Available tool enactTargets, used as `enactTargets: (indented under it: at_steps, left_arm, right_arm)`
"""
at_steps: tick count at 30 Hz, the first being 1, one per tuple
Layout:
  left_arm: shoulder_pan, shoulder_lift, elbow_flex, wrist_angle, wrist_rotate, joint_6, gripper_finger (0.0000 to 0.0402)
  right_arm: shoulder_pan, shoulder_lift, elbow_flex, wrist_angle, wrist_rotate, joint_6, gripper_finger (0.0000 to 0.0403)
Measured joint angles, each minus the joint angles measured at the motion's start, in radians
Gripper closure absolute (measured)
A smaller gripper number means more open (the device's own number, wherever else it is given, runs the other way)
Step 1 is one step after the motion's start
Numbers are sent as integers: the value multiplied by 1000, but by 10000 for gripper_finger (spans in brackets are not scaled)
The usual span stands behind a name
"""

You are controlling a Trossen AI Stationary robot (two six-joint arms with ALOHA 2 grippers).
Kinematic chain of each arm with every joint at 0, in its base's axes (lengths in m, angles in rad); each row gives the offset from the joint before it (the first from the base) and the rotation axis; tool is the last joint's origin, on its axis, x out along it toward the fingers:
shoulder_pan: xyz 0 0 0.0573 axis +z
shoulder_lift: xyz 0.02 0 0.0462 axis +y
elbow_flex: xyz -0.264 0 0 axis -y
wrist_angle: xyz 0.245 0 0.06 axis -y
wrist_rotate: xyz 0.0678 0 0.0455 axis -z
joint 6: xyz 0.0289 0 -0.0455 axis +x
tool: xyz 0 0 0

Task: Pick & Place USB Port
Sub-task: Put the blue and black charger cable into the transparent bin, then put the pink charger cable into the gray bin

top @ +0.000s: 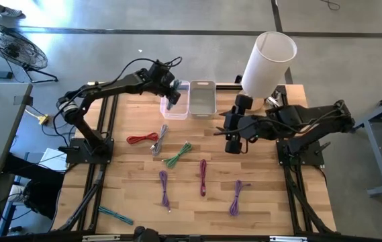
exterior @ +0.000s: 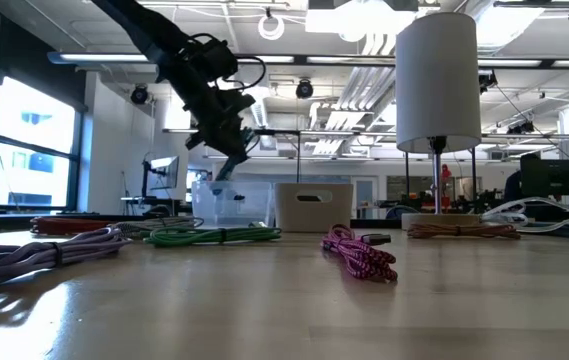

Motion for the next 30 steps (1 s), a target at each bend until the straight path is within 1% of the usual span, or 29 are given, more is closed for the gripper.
enactTargets:
  at_steps: [6, 9, 16, 21, 25, 30]
  left_arm:
    - [10, 0, 0, -20, 11, -53, 334]
    - [22, 0, 0, -46, 42, -57, 322]
    - [39, 0, 0, -68, 93, -49, 282]
    - [60, 0, 0, -68, 105, -57, 253]
    - [73, 0, 0, -70, 131, -64, 249]
    - [72, 0, 0, -47, 127, -36, 257]
  right_arm:
    - [0, 0, 0, -10, -2, -2, 198]
    - [0, 0, 0, -23, -4, 1, 199]
    - [8, 0, 0, -28, -4, 4, 198]
    - [20, 0, 0, -29, -2, 4, 199]
    - [20, 0, 0, -36, 0, 6, 198]
    - [19, 0, 0, -43, 6, 5, 198]
